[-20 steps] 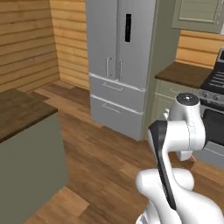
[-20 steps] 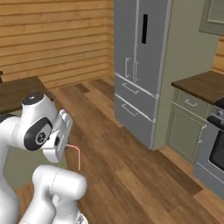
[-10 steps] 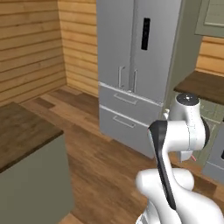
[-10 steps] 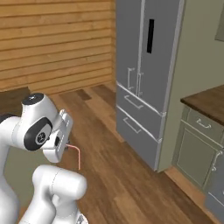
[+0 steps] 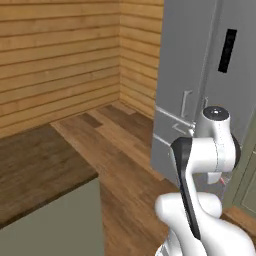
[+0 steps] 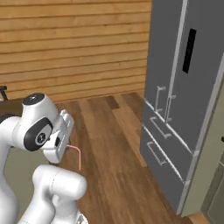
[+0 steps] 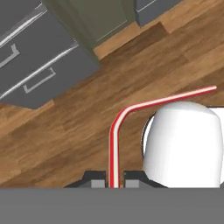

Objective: Take a straw from the drawer in front and place it inside the glass cup on the dining counter.

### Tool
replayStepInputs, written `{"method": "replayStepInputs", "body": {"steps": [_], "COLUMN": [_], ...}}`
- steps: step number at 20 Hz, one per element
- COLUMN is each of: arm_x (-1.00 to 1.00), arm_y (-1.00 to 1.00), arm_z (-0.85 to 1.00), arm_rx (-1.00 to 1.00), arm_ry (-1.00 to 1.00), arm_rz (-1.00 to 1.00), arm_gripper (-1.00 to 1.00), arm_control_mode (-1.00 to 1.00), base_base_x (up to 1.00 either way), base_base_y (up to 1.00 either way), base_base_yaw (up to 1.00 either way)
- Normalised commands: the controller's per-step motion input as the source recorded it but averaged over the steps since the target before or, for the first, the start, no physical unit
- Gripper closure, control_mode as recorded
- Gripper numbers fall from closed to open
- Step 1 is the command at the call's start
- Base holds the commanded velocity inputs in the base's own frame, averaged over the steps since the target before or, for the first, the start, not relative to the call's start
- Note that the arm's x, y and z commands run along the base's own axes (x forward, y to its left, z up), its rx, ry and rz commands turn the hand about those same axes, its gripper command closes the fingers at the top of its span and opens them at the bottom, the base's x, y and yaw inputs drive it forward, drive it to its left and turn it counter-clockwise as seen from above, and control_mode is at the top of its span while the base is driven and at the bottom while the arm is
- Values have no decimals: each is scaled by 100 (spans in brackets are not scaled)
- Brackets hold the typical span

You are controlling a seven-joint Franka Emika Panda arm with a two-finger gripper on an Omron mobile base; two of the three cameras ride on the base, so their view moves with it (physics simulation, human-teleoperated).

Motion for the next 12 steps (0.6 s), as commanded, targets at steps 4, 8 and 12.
{"method": "replayStepInputs", "body": {"steps": [4, 8, 12], "arm_x": [0, 0, 0], "arm_y": [0, 0, 0], "arm_z": [0, 0, 0], "arm_rx": [0, 0, 0], "arm_ry": [0, 0, 0], "arm_rz": [0, 0, 0], "arm_gripper": [100, 100, 100], "arm_control_mode": [100, 100, 100], "base_base_x": [98, 66, 75], "base_base_y": [-52, -90, -70], "base_base_yaw": [56, 47, 41]}}
